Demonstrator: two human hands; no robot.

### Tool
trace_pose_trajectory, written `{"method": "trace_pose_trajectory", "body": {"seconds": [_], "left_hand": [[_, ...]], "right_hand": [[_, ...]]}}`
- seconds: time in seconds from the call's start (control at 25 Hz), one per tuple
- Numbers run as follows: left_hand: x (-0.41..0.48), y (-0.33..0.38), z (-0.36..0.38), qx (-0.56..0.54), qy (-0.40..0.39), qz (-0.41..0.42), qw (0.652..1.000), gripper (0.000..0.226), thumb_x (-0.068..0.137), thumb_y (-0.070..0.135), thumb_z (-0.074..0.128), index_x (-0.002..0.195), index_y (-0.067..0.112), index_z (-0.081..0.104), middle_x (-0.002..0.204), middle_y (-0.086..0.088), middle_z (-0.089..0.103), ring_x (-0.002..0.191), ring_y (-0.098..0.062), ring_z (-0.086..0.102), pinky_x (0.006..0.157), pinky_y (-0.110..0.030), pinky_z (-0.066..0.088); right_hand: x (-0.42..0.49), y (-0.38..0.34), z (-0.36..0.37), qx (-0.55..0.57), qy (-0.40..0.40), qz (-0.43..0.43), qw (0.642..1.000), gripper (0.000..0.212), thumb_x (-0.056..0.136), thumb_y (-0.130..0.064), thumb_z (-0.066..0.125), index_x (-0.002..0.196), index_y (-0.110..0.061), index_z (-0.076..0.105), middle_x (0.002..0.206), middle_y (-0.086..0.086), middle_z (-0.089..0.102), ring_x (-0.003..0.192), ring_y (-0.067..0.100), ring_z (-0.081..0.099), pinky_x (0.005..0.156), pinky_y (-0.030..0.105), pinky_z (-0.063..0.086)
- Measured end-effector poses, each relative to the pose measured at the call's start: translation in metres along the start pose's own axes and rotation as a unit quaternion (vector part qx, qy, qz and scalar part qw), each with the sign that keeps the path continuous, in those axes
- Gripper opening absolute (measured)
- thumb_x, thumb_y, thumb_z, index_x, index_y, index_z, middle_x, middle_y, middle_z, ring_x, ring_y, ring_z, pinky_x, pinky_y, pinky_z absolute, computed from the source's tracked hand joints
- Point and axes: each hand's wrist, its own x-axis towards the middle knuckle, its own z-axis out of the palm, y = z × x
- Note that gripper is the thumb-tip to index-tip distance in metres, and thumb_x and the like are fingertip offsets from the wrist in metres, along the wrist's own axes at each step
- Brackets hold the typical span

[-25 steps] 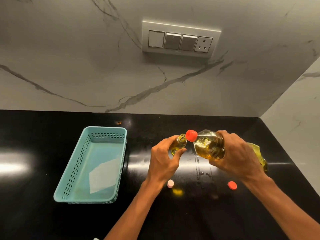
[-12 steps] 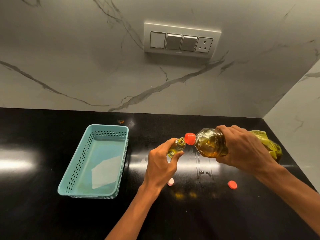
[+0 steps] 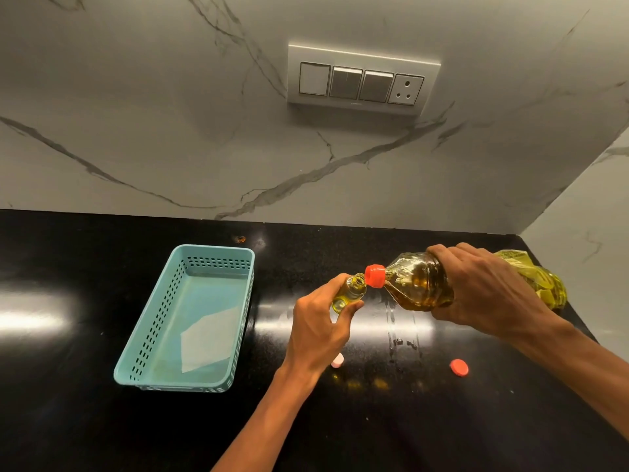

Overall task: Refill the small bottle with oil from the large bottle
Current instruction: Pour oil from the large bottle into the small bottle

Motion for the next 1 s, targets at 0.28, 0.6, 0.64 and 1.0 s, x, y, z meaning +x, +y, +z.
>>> {"method": "trace_pose_trajectory", "body": {"seconds": [0.28, 0.6, 0.64, 1.0], "left_hand": [[0.000, -0.002, 0.000, -0.004, 0.004, -0.002, 1.000, 0.037, 0.088, 0.030, 0.075, 0.123, 0.022, 0.064, 0.104, 0.008, 0.074, 0.094, -0.004, 0.069, 0.082, -0.020, 0.057], [0.001, -0.001, 0.001, -0.010, 0.009, -0.005, 1.000, 0.037, 0.089, 0.034, 0.073, 0.122, 0.021, 0.064, 0.100, 0.008, 0.074, 0.089, -0.006, 0.069, 0.077, -0.024, 0.058], [0.001, -0.001, 0.001, -0.011, 0.009, -0.006, 1.000, 0.037, 0.089, 0.034, 0.073, 0.122, 0.021, 0.064, 0.100, 0.008, 0.074, 0.089, -0.006, 0.069, 0.076, -0.025, 0.058], [-0.001, -0.001, 0.001, -0.013, 0.006, -0.016, 1.000, 0.037, 0.090, 0.037, 0.071, 0.122, 0.019, 0.065, 0.099, 0.008, 0.073, 0.090, -0.005, 0.068, 0.078, -0.024, 0.057]], "right_hand": [[0.006, 0.002, -0.005, -0.022, -0.017, -0.007, 1.000, 0.093, 0.040, -0.045, 0.095, 0.113, 0.002, 0.063, 0.086, 0.014, 0.072, 0.067, 0.028, 0.068, 0.059, 0.038, 0.059], [0.009, 0.001, -0.013, -0.028, -0.026, -0.009, 0.999, 0.092, 0.040, -0.046, 0.094, 0.113, 0.000, 0.063, 0.085, 0.012, 0.071, 0.067, 0.026, 0.067, 0.059, 0.035, 0.057], [0.010, 0.001, -0.013, -0.028, -0.027, -0.009, 0.999, 0.092, 0.040, -0.046, 0.094, 0.113, 0.000, 0.063, 0.085, 0.012, 0.071, 0.067, 0.025, 0.066, 0.059, 0.035, 0.057], [0.010, 0.000, -0.014, -0.030, -0.025, -0.011, 0.999, 0.092, 0.036, -0.045, 0.095, 0.110, 0.000, 0.064, 0.082, 0.011, 0.071, 0.064, 0.025, 0.067, 0.056, 0.035, 0.058]]}}
